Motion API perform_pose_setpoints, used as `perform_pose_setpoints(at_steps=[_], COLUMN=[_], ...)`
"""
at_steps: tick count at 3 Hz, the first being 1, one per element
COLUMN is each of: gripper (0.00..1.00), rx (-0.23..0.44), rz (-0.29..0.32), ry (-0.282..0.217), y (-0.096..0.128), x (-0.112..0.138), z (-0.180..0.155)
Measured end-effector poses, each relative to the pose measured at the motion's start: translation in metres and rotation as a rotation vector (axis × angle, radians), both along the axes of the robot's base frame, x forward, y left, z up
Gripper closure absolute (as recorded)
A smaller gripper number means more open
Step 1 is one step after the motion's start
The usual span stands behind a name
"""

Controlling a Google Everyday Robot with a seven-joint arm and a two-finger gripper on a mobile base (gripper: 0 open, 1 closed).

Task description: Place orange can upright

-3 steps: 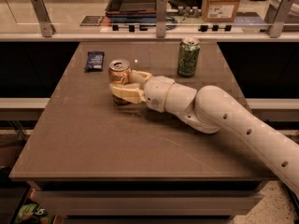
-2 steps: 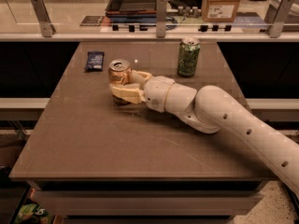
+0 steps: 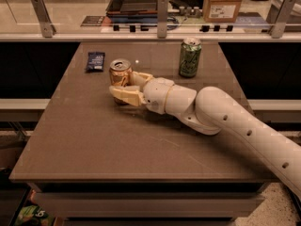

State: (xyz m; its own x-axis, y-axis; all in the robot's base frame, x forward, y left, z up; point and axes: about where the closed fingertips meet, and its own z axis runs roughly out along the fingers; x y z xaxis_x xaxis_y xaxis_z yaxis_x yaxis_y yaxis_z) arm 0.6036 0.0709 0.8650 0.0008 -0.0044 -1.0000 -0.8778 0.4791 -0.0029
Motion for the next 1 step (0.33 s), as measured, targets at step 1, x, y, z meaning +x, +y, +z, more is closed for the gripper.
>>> perform_pose_setpoints(at_steps=[1], gripper=[0.00], rx=[0.000], rz=[0.003], ry=[-0.001], y=[0.0019], x=[-0.0006], z=[0.0004])
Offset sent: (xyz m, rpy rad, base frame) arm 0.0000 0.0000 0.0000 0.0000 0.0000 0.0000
